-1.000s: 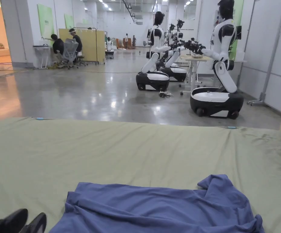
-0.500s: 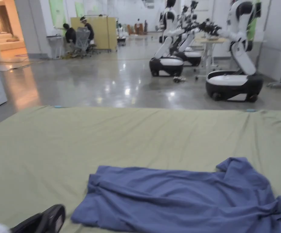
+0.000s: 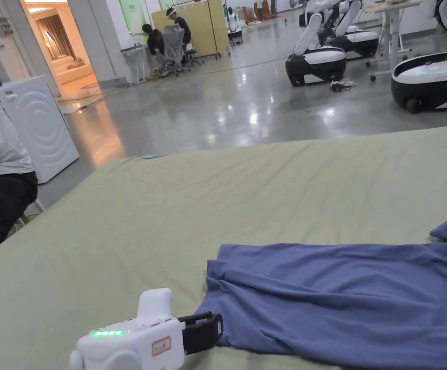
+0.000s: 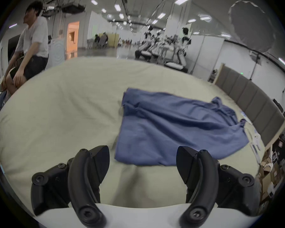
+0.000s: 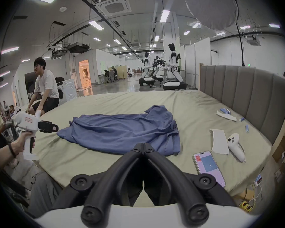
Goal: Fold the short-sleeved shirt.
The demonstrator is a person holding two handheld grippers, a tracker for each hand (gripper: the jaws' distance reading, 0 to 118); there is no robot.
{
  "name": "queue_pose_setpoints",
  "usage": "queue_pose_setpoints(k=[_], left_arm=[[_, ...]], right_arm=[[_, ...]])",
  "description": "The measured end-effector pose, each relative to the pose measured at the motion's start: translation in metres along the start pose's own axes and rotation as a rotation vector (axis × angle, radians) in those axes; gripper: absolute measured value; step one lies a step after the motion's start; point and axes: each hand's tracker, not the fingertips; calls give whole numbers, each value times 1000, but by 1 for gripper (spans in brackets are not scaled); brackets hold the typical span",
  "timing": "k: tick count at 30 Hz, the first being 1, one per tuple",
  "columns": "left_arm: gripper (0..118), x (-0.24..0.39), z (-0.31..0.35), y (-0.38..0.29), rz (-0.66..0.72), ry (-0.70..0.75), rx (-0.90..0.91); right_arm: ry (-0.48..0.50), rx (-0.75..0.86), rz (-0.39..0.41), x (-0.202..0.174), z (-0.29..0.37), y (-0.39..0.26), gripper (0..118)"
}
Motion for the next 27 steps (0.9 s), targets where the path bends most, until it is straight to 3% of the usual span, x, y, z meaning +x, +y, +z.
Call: queue_pose_setpoints(k=[3, 4, 5, 6, 7, 14, 15, 16, 17, 18, 21, 23, 24, 25, 26, 27], left_arm=[[81, -3, -31, 7, 1, 24, -44], [75, 6, -27, 6, 5, 8, -68], [57, 10, -29, 8, -4, 4, -71], [28, 16, -33, 10, -29, 0, -90], [7, 22, -38, 10, -78, 24, -86], [6, 26, -54, 11, -110, 52, -190], [6, 26, -56, 11, -106, 50, -202], [6, 21, -62, 16, -103, 49, -208], [6, 21, -64, 16, -104, 52, -210], [6, 22, -64, 15, -107, 54, -214], [6, 28, -61, 11, -125, 70, -217], [6, 30, -62, 10, -137, 80, -218], [6, 29, -61, 11, -140, 84, -217], [6, 30, -61, 10, -145, 88, -214], [6, 30, -60, 9, -147, 90, -212], [5, 31, -59, 9, -153, 94, -207]], right_arm=[[-21, -28, -42, 10, -5, -6, 0], [-34, -35, -52, 13, -6, -8, 0], [-40, -45, -59, 16, -8, -9, 0], [-48, -56, -68, 19, -10, -11, 0], [-54, -66, -77, 21, -12, -13, 0], [-43, -121, -135, 40, -50, -1, 2], [-53, -151, -136, 45, -62, 4, 14], [-63, -210, -133, 51, -82, 9, 42], [-51, -263, -134, 58, -104, 12, 59], [-37, -325, -151, 65, -125, 12, 64], [-77, -378, -203, 89, -188, 3, 65], [-134, -454, -164, 100, -223, -6, 60], [-157, -513, -154, 103, -237, -12, 50], [-109, -573, -162, 104, -247, -20, 46], [-121, -536, -153, 99, -241, -19, 35], [-135, -506, -130, 97, -233, -15, 17]])
